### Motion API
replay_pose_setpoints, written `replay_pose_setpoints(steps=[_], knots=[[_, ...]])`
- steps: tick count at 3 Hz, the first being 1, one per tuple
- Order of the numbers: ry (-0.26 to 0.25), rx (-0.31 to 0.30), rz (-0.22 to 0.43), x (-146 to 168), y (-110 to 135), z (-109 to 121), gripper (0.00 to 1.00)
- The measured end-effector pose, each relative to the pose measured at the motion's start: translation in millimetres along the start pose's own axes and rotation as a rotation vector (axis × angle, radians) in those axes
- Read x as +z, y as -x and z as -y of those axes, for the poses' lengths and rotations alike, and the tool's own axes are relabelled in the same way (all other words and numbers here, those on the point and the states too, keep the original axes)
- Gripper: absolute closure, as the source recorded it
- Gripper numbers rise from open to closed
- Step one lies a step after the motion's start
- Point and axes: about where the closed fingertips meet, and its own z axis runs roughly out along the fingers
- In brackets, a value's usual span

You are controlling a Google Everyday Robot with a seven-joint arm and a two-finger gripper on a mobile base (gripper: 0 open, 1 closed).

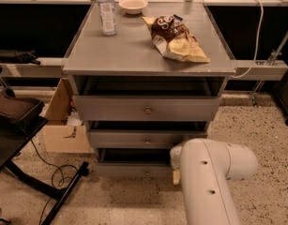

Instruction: Open bottom drawer

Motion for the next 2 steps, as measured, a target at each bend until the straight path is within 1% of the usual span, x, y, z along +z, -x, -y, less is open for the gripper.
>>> replay_pose_setpoints(steps=[1, 2], knots=[[0.003, 0.000, -0.003, 0, 0, -2, 0.02], [0.079, 0.008, -0.048, 1, 6, -54, 0.32]])
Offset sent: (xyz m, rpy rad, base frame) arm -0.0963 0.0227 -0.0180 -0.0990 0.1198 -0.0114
